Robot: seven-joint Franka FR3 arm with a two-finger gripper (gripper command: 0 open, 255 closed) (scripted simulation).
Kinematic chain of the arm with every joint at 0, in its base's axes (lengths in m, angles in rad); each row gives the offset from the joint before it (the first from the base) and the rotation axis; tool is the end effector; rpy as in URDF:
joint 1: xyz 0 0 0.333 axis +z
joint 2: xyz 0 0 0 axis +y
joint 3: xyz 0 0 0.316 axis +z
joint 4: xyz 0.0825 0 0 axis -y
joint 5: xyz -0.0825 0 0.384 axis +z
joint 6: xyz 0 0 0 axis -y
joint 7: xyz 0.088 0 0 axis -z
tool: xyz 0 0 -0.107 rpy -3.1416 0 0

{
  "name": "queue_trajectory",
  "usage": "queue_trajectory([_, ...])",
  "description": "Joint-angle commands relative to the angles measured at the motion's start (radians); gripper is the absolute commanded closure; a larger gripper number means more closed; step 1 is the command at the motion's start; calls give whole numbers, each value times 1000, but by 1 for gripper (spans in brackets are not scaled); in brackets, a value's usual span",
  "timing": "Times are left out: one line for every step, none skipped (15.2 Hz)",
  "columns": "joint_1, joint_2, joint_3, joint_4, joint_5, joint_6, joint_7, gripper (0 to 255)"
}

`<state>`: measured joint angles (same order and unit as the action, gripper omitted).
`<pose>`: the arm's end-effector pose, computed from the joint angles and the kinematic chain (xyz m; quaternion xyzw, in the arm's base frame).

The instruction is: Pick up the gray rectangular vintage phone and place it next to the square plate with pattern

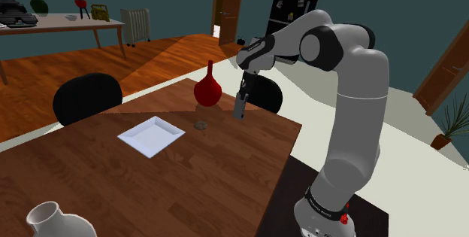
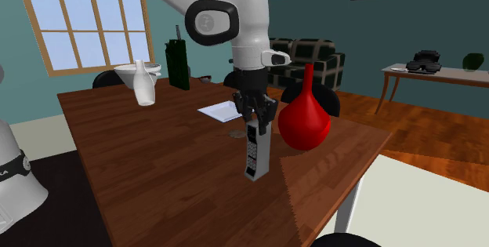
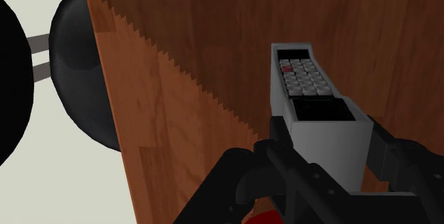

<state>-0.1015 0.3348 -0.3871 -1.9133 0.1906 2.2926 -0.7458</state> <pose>0.5603 -0.2783 0.3392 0.9960 0.0799 0.0373 0.0118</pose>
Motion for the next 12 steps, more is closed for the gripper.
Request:
queue_trajectory([0,0,0,0,0,0,0,255])
queue_trajectory([0,0,0,0,0,0,0,255])
queue_trajectory([0,0,0,0,0,0,0,255])
queue_trajectory([0,0,0,0,0,0,0,255])
queue_trajectory([0,0,0,0,0,0,0,255])
queue_trajectory([0,0,0,0,0,0,0,255])
queue_trajectory([0,0,0,0,0,0,0,255])
queue_trajectory([0,0,0,0,0,0,0,255])
queue_trajectory([1,-7,-2,4,-4,-11,3,255])
queue_trajectory([3,-14,-4,9,-9,-22,6,255])
queue_trajectory([4,-21,-5,14,-13,-33,9,255])
queue_trajectory([5,-28,-7,19,-17,-44,12,255])
